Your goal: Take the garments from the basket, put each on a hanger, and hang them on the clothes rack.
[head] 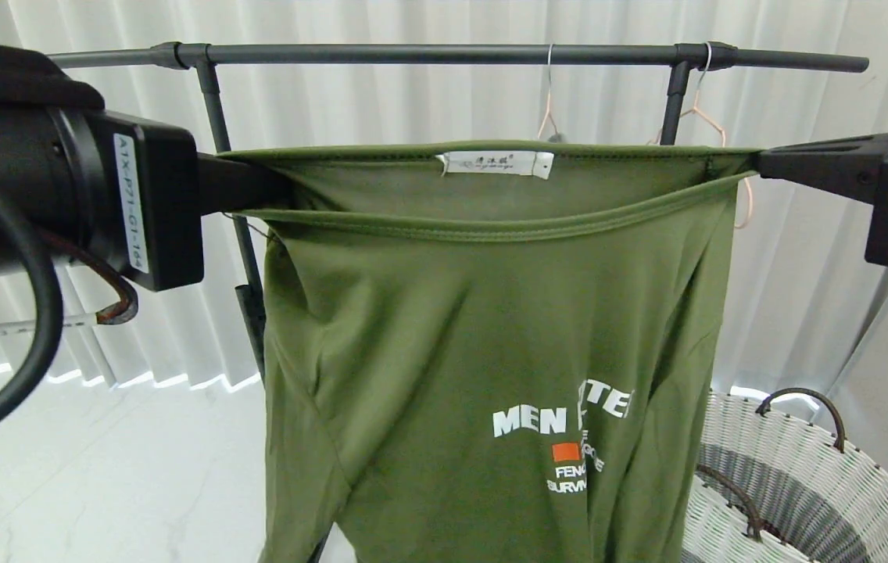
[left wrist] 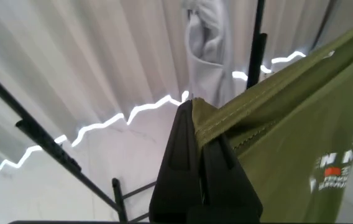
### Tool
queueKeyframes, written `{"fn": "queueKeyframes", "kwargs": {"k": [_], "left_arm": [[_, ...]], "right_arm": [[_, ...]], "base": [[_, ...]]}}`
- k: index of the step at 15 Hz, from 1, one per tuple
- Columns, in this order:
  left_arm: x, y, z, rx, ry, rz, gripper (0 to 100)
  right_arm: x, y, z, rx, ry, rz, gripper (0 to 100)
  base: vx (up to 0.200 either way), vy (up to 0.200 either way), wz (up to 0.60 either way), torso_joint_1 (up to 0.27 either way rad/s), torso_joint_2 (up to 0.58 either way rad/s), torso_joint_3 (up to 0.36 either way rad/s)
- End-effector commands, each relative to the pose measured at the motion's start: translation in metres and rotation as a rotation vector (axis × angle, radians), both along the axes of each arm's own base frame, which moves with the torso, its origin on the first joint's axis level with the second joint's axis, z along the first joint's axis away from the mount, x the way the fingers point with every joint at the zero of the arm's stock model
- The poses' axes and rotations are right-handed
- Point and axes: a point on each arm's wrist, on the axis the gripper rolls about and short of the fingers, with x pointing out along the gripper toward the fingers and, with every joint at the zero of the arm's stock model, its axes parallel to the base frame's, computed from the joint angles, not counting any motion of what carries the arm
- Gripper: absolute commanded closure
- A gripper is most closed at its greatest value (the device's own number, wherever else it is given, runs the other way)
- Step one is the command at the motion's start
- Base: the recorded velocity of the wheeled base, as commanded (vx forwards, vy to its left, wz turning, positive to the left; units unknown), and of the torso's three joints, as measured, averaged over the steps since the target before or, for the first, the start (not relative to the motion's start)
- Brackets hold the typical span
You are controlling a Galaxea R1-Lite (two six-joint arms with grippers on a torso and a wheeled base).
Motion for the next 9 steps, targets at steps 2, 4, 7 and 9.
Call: {"fn": "queueKeyframes", "kwargs": {"k": [2, 4, 7, 9], "left_arm": [[-0.002, -0.006, -0.002, 0.036, -0.017, -0.039, 100], [0.003, -0.012, 0.0, 0.03, -0.05, -0.05, 100], [0.024, -0.037, 0.004, -0.001, -0.149, -0.056, 100], [0.035, -0.049, 0.008, -0.031, -0.181, -0.049, 100]], "right_arm": [[-0.013, -0.014, 0.011, -0.011, -0.01, -0.003, 100], [-0.027, -0.028, 0.015, -0.034, 0.013, 0.007, 100], [-0.067, -0.052, 0.006, -0.155, 0.106, 0.239, 100], [-0.077, -0.051, 0.001, -0.194, 0.135, 0.347, 100]], "base": [[0.0, 0.0, 0.0, 0.0, 0.0, 0.0], [0.0, 0.0, 0.0, 0.0, 0.0, 0.0], [0.0, 0.0, 0.0, 0.0, 0.0, 0.0], [0.0, 0.0, 0.0, 0.0, 0.0, 0.0]]}}
